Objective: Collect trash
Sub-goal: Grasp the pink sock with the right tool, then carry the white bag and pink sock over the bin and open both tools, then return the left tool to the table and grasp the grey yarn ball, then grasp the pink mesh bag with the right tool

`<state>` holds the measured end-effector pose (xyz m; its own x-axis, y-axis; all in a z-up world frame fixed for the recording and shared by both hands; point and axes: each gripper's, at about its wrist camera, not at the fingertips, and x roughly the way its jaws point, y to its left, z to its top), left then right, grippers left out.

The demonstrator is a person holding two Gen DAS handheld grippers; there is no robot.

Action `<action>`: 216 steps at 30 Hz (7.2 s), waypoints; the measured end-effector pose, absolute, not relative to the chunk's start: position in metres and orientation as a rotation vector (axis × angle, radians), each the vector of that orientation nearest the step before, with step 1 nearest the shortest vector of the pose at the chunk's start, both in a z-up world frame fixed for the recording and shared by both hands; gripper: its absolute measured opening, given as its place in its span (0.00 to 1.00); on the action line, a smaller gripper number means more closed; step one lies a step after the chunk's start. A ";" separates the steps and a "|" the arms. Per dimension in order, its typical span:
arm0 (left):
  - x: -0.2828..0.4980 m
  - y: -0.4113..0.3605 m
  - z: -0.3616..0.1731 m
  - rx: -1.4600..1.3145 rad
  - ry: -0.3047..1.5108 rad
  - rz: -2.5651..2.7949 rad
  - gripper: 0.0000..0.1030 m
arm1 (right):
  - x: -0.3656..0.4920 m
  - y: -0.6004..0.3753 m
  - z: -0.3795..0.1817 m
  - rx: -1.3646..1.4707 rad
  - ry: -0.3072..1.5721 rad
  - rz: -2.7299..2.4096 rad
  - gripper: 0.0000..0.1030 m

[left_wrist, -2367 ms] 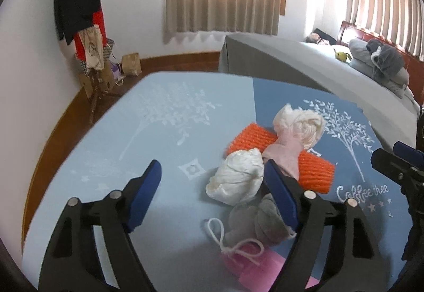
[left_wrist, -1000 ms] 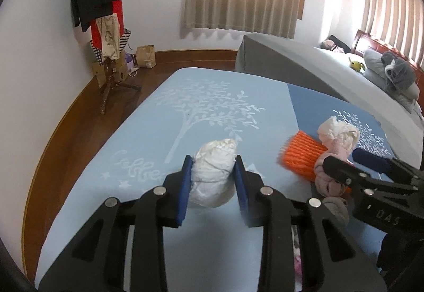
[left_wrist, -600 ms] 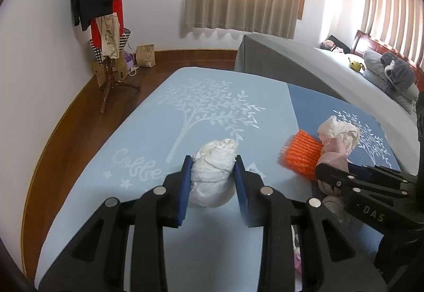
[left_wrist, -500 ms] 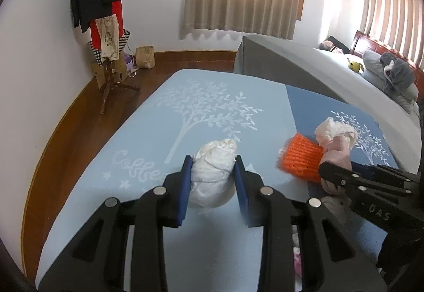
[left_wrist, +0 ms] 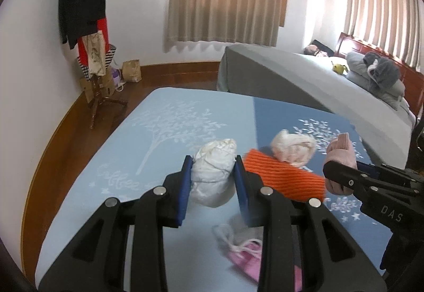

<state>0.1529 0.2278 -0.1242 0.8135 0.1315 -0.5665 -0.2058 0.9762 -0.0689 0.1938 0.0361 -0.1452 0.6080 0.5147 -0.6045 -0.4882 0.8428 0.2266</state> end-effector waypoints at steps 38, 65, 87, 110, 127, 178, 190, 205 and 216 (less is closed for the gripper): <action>0.126 0.002 -0.092 -0.064 0.536 -0.192 0.29 | 0.108 -0.189 -0.099 0.111 0.601 0.240 0.28; 0.129 -0.150 -0.116 0.003 0.577 -0.503 0.29 | 0.060 -0.323 -0.121 0.175 0.630 -0.024 0.31; 0.142 -0.129 -0.111 -0.002 0.552 -0.426 0.83 | 0.049 -0.346 -0.115 0.168 0.571 -0.131 0.94; 0.119 0.057 -0.107 -0.017 0.542 -0.013 0.85 | 0.095 -0.197 -0.112 0.095 0.580 0.148 0.94; 0.131 0.153 -0.148 -0.058 0.634 0.158 0.85 | 0.136 -0.102 -0.139 0.039 0.636 0.267 0.94; 0.153 0.210 -0.144 -0.160 0.671 0.123 0.39 | 0.163 -0.026 -0.161 -0.004 0.693 0.373 0.94; 0.115 0.245 -0.158 -0.155 0.701 0.191 0.39 | 0.149 0.020 -0.166 -0.012 0.703 0.441 0.94; 0.083 0.280 -0.175 -0.150 0.733 0.227 0.39 | 0.131 0.081 -0.199 -0.076 0.826 0.558 0.78; 0.080 0.286 -0.178 -0.173 0.733 0.231 0.39 | 0.123 0.099 -0.207 -0.129 0.876 0.648 0.26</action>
